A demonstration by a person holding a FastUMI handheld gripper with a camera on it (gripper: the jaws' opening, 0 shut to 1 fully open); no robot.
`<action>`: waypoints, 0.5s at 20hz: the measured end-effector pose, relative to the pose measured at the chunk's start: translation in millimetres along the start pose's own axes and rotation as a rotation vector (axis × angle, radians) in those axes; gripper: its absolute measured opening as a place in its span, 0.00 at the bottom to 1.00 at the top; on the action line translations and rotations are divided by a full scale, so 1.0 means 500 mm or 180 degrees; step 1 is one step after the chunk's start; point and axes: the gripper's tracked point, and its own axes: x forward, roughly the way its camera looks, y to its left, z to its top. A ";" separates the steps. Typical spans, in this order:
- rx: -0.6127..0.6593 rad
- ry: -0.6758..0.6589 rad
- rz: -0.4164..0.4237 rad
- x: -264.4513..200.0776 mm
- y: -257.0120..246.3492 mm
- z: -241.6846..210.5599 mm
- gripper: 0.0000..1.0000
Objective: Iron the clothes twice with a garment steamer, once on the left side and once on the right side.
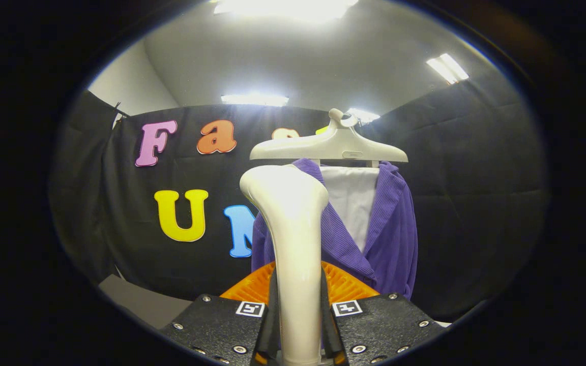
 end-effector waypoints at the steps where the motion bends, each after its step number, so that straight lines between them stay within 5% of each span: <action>1: -0.0012 0.0011 -0.0063 0.012 -0.007 -0.006 0.34; 10: -0.0115 0.0194 -0.0167 0.052 -0.037 -0.116 0.34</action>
